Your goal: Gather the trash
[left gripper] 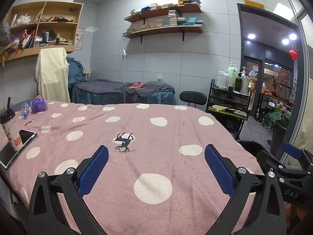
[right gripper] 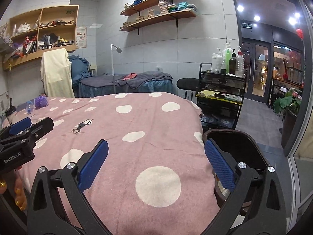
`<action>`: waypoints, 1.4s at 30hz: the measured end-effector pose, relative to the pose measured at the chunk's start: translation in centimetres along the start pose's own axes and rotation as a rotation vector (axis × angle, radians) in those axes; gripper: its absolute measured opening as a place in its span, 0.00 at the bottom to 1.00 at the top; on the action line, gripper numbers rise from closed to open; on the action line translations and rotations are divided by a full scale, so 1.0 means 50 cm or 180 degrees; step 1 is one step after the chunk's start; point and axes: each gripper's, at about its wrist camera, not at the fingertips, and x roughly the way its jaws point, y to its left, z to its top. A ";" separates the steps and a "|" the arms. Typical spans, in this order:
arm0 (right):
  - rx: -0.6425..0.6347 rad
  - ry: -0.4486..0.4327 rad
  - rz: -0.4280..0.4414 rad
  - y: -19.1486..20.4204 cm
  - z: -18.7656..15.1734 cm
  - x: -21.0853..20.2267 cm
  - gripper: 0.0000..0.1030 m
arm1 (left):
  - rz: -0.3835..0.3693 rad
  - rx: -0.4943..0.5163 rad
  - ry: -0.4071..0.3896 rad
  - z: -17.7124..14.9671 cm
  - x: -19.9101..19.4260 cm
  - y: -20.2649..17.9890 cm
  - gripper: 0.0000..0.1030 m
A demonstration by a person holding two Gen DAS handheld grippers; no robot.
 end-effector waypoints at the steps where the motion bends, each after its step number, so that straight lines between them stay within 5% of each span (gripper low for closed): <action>1: -0.0002 -0.0015 -0.0003 0.004 0.000 -0.005 0.94 | 0.0023 -0.0010 -0.0007 -0.002 -0.003 0.003 0.94; 42: 0.0107 -0.0045 -0.0007 -0.018 -0.004 -0.023 0.94 | 0.0094 -0.0070 -0.0082 0.000 -0.021 0.011 0.94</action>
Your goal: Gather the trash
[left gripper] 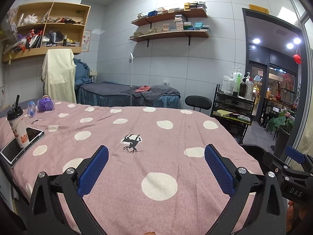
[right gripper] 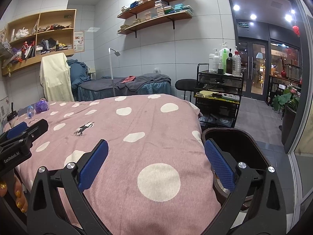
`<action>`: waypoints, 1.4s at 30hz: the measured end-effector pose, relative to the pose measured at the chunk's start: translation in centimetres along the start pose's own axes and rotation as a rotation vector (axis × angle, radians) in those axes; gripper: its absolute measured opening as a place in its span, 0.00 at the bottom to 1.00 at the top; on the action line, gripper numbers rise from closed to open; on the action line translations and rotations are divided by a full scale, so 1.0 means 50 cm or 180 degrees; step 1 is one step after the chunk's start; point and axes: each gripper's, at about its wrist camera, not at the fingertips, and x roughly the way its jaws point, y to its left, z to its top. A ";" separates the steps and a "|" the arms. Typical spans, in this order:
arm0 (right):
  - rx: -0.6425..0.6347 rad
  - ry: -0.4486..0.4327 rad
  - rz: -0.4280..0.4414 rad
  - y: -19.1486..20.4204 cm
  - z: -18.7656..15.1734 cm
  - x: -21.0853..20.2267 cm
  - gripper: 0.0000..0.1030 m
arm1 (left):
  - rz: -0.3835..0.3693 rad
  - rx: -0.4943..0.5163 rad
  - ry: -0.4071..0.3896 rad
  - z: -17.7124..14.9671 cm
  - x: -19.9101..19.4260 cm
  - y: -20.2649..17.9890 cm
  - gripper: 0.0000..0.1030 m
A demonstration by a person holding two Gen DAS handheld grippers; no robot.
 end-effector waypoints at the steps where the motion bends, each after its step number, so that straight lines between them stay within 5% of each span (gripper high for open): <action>1: -0.0001 -0.0001 0.0000 0.000 0.000 0.000 0.94 | 0.0002 0.0000 -0.0001 0.000 0.000 0.000 0.94; 42: 0.0008 0.0050 0.0014 0.006 -0.008 0.005 0.94 | -0.0054 0.0063 0.0068 0.002 0.002 -0.008 0.94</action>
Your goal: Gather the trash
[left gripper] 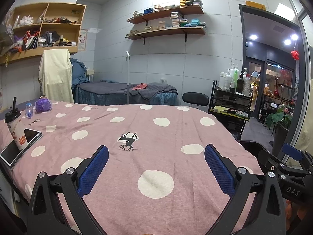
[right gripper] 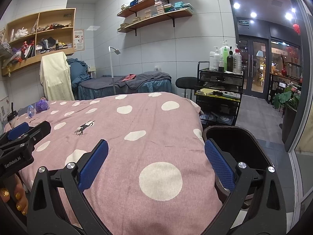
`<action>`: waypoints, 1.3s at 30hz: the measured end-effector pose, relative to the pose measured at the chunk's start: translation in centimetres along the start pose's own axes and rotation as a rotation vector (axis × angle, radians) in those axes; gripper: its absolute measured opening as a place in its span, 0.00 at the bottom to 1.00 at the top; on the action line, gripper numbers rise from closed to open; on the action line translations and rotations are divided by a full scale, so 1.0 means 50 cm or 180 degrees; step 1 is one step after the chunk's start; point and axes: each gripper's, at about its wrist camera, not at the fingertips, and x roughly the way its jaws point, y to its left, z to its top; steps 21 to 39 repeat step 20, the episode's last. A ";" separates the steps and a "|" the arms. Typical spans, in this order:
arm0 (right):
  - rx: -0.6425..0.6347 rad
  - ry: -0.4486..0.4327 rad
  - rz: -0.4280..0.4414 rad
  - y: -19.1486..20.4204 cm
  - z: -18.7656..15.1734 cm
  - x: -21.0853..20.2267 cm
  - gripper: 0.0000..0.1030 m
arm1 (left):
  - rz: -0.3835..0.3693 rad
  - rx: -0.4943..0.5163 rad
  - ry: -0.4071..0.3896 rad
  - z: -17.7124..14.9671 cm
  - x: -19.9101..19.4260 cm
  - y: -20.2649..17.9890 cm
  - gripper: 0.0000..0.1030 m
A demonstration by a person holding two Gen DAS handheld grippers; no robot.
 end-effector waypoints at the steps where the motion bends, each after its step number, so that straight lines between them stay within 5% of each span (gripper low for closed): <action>1: -0.0001 -0.0001 -0.0001 0.000 0.000 0.000 0.94 | -0.0010 0.0006 0.0000 0.000 0.001 -0.001 0.94; 39: 0.0029 0.0040 -0.0004 -0.007 -0.003 -0.001 0.94 | -0.0002 0.0033 0.0030 -0.004 0.005 -0.007 0.94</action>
